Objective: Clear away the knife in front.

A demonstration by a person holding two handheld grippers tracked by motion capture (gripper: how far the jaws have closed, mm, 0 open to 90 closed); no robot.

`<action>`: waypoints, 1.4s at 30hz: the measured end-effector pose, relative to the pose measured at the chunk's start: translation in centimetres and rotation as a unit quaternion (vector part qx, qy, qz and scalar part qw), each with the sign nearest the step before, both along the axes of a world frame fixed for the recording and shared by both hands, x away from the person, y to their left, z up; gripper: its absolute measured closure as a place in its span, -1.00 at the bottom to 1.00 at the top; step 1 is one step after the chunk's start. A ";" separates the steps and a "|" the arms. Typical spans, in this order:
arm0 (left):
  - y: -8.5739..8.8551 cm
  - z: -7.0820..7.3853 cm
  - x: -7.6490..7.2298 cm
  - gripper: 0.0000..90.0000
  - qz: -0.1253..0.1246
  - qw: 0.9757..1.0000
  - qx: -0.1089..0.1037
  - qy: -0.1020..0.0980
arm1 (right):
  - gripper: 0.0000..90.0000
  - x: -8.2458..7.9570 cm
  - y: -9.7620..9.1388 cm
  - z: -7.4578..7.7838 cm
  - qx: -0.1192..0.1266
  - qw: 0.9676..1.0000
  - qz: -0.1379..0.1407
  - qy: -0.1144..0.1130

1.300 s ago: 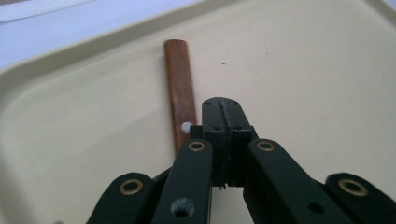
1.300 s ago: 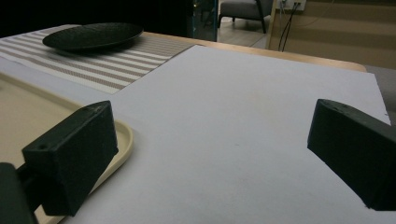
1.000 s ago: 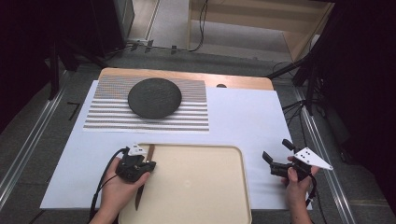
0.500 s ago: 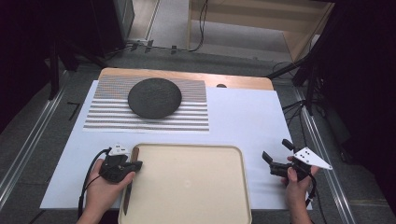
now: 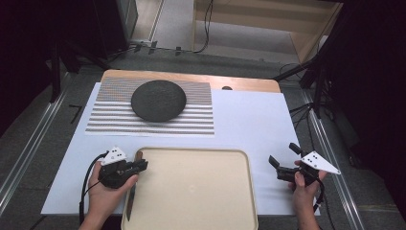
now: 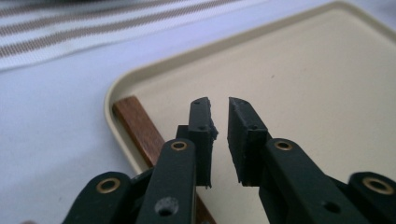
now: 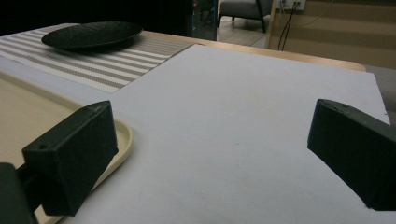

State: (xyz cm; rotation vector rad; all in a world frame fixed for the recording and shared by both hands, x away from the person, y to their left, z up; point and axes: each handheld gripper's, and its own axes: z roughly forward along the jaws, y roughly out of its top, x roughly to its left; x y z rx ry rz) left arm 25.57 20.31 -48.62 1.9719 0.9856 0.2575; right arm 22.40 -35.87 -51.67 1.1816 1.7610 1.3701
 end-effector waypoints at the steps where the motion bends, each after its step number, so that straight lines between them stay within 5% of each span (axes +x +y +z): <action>1: 0.2 0.1 -0.1 0.70 0.001 1.000 -0.006 -0.011 | -1.00 0.0 0.0 0.0 0.000 1.000 0.000 0.000; 9: 1.6 0.8 0.5 0.14 0.028 0.998 -0.035 -0.049 | -1.00 0.0 0.0 0.0 -0.001 1.000 -0.001 0.000; 15: 2.8 1.3 1.2 -0.23 0.032 0.995 -0.076 -0.053 | -1.00 0.0 0.1 0.0 -0.002 1.000 0.000 0.001; 19: 3.2 1.6 1.5 -0.59 0.037 0.995 -0.064 -0.064 | -1.00 0.0 0.0 0.0 -0.002 1.000 -0.001 0.001; 28: 4.1 1.7 2.0 -0.77 0.054 0.993 -0.051 -0.094 | -1.00 0.0 0.1 0.0 -0.003 1.000 -0.001 0.002; 42: 7.2 1.5 2.6 -1.00 0.074 0.990 -0.049 -0.110 | -1.00 0.0 0.2 0.0 -0.006 1.000 -0.001 0.002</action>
